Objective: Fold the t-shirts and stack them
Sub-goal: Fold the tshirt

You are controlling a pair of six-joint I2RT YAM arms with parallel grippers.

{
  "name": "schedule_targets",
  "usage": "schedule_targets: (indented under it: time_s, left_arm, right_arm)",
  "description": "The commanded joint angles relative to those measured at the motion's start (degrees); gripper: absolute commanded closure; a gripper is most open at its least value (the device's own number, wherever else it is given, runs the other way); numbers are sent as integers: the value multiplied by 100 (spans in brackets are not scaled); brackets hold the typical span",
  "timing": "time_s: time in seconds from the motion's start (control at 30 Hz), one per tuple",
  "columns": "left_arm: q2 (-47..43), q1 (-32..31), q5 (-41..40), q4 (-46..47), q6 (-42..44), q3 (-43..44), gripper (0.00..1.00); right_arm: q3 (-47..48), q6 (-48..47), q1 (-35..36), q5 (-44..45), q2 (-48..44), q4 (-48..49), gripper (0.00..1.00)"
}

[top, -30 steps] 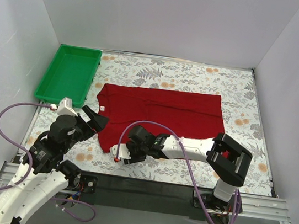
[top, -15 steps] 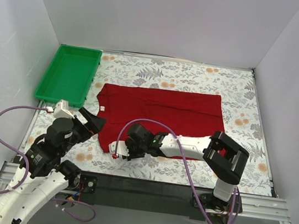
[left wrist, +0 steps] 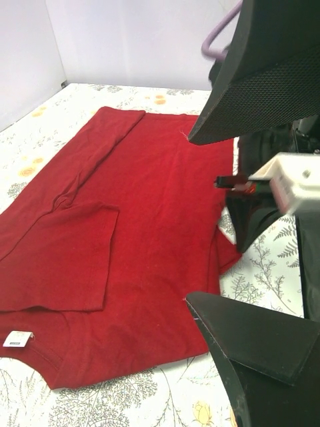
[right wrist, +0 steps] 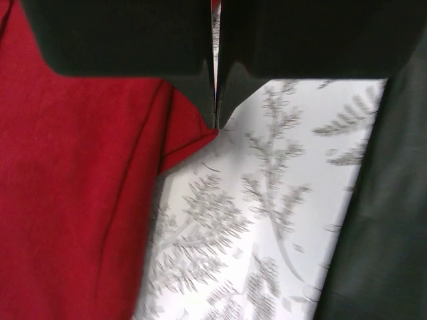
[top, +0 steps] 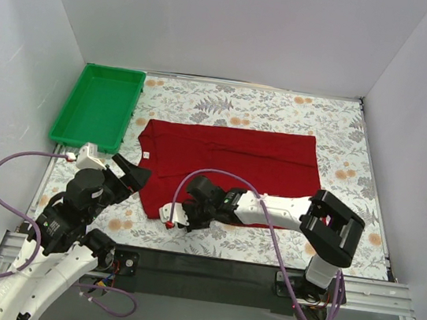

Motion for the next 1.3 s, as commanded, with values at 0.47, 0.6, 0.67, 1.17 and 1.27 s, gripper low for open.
schedule_targets:
  time_s: [0.47,0.6,0.67,1.17,1.27]
  left_arm:
    - [216,41,767,877,953,-103,10]
    - [462,32,1065,1035,1094,-191,10]
    - [629,32,1145,1123,1103,-217,11]
    - [1921,41,1856,1115,-440,-832,37]
    - [1974,41,2041,1132,-1240,-1262,38]
  right_arm:
    - [421,-294,-1858,-3698,-1090,-1440,99]
    - [438,-258,-2350,-4172,-1170,-1484,99]
    - [447,-241,-2588,-4348,-1214,-1511,99]
    - [1097,392,-2817,-4957,-775,-1660,99]
    - [1054,366,-2817,-4895,-678,-1651,99]
